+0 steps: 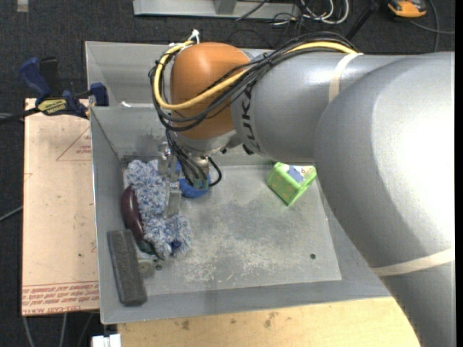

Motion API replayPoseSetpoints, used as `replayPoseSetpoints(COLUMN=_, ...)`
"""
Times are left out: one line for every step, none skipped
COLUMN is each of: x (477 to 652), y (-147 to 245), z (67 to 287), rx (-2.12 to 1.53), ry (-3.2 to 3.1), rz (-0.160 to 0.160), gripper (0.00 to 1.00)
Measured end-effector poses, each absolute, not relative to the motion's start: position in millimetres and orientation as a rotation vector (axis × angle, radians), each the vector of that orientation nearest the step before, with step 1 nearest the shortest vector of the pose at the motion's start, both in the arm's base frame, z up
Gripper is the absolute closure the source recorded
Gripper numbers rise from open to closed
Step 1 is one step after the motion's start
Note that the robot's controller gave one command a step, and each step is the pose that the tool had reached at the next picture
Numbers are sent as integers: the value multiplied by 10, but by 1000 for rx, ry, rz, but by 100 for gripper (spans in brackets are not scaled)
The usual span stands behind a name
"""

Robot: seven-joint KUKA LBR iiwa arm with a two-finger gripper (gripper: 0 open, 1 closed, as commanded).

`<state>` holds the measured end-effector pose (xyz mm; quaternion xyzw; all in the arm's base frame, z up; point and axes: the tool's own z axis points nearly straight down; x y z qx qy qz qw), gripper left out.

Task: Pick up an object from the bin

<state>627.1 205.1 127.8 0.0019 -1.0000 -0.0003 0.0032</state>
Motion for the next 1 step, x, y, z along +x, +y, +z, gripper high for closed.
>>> replayPoseSetpoints(x=6291, y=2044, z=1332, rx=1, ry=-3143, rz=-3, gripper=0)
